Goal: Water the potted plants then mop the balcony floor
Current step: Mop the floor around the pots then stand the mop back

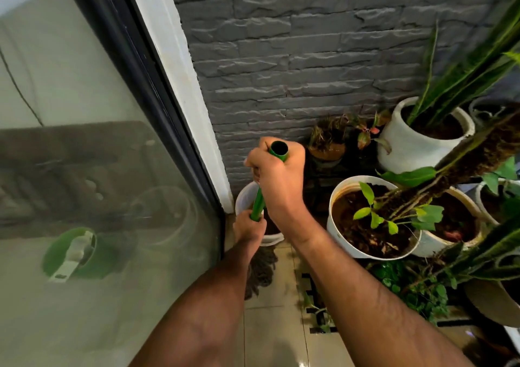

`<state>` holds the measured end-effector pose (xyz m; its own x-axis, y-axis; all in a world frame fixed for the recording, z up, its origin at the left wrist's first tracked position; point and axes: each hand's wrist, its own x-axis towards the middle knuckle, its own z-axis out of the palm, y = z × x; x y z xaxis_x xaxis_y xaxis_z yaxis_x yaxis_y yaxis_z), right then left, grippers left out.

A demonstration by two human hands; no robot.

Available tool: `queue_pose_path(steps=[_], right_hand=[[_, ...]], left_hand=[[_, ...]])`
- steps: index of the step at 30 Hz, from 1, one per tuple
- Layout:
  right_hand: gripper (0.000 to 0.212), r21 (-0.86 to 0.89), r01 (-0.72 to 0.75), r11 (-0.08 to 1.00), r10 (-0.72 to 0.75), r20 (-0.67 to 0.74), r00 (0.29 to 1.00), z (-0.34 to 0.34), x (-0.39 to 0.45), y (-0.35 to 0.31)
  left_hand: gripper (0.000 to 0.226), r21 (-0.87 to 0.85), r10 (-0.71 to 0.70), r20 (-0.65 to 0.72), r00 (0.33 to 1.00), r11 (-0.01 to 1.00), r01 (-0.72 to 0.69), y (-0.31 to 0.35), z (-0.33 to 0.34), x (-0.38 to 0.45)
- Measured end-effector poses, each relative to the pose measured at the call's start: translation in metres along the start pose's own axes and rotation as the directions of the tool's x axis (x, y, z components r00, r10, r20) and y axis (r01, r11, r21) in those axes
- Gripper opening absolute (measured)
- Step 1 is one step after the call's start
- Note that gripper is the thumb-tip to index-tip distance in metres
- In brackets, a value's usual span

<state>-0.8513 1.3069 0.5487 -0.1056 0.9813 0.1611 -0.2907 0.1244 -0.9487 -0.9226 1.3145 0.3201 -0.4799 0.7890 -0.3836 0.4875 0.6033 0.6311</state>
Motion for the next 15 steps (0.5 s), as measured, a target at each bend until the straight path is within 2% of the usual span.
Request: queue_pose_path(steps=[3,9,15], right_hand=[[0.035,0.000,-0.016,1.000,0.016,0.028,0.999,0.017,0.020,0.008],[0.042,-0.044,-0.039,0.998,0.044,0.105,0.993,0.053,0.068,0.023],[0.034,-0.085,-0.152,0.985,0.158,0.064,0.985,0.087,0.127,0.030]], left_hand=[[0.042,-0.056,-0.033,-0.047,0.998,0.998,0.030,0.004,-0.012,0.011],[0.037,-0.148,-0.111,-0.066,0.992,0.984,0.100,0.009,-0.030,0.043],[0.040,-0.229,-0.227,-0.079,0.971,0.952,0.204,0.025,-0.048,0.083]])
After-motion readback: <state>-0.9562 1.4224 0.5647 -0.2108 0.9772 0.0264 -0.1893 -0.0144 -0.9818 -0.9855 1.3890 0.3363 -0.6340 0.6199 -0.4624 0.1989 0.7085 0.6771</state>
